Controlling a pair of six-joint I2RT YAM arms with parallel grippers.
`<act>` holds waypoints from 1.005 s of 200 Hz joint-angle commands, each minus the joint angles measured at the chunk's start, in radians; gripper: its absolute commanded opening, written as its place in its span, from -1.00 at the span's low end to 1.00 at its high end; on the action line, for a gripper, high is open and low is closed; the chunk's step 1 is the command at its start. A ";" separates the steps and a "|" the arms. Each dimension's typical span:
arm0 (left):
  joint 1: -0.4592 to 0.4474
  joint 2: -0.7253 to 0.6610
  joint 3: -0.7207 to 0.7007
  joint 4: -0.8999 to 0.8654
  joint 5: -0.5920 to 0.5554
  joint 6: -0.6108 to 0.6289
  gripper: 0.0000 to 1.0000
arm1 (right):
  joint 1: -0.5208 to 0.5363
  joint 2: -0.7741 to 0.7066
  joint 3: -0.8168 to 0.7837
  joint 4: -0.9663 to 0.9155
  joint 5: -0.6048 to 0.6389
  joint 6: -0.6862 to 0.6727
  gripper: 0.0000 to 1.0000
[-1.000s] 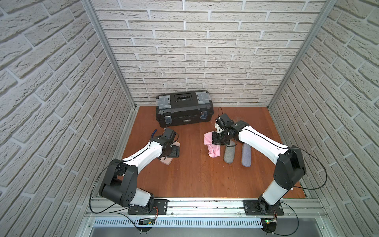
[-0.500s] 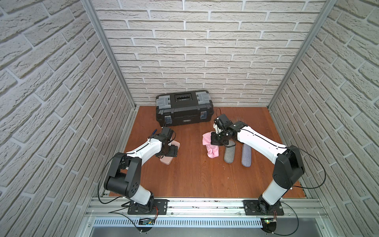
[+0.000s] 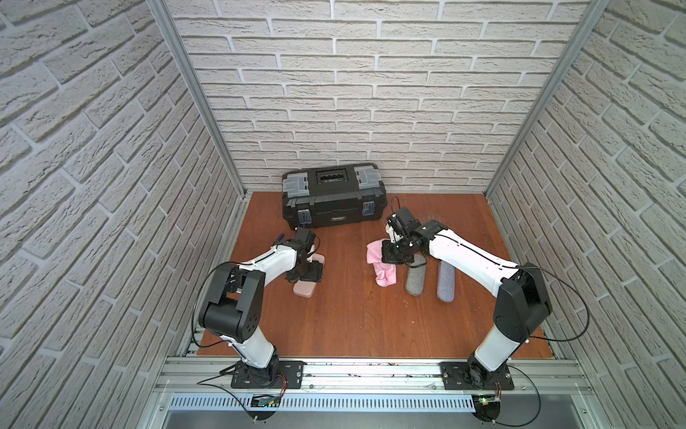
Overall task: Wipe the eyeglass case
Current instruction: Move the eyeglass case from the center of the board.
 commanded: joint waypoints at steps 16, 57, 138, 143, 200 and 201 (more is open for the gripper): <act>-0.071 0.065 0.041 0.005 -0.026 0.028 0.35 | 0.000 -0.029 -0.014 0.029 0.008 -0.008 -0.95; -0.220 0.075 0.064 0.008 -0.034 0.097 0.25 | -0.015 -0.043 -0.031 0.023 0.008 -0.007 -0.95; -0.613 0.141 0.058 0.106 -0.059 0.202 0.45 | -0.055 -0.071 -0.080 -0.012 0.034 -0.012 -0.95; -0.615 0.135 0.052 0.114 -0.059 0.198 0.48 | -0.058 -0.071 -0.079 -0.016 0.037 -0.012 -0.95; -0.619 -0.038 -0.118 0.303 -0.019 0.153 0.59 | -0.074 -0.102 -0.079 -0.058 0.053 -0.007 -0.95; -0.619 -0.041 -0.122 0.306 -0.018 0.153 0.59 | -0.074 -0.103 -0.079 -0.060 0.053 -0.006 -0.95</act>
